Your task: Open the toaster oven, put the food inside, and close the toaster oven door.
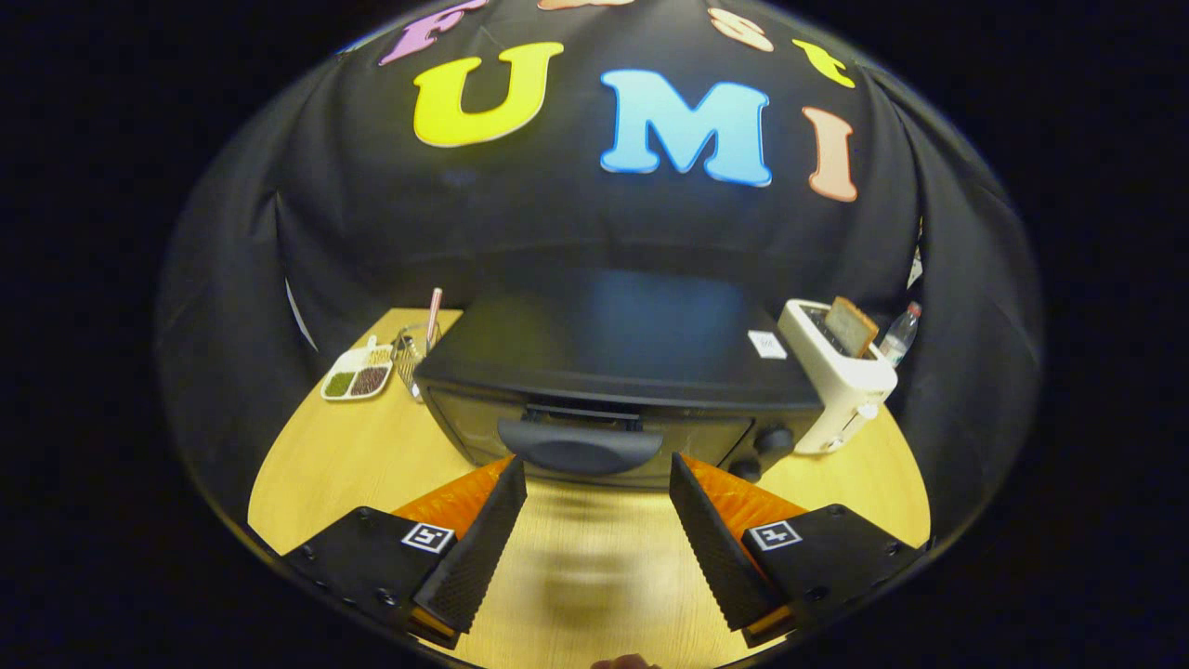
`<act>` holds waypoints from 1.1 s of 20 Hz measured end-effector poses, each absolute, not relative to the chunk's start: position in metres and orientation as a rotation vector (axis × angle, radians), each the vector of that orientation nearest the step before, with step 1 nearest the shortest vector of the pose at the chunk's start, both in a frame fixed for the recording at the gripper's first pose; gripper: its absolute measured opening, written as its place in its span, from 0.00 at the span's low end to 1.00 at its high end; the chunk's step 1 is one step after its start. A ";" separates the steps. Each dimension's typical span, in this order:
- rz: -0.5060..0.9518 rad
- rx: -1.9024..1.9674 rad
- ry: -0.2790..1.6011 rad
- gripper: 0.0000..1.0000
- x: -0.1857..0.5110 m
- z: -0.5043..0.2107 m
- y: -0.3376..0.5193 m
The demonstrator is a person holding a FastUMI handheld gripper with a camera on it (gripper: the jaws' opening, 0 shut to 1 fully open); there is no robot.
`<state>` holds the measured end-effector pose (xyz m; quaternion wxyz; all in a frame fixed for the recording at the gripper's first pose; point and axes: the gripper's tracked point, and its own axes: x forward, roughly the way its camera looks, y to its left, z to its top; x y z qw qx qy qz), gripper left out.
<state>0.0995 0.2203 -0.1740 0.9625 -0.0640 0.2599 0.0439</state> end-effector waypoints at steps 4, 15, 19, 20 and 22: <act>0.086 -0.130 0.334 0.99 0.086 -0.116 0.208; 0.016 -0.087 0.119 0.99 -0.003 -0.043 0.134; -0.020 -0.133 0.071 0.99 -0.020 -0.026 0.110; -0.025 -0.123 0.063 0.99 -0.022 -0.023 0.109; -0.030 -0.100 0.054 0.98 -0.026 -0.021 0.106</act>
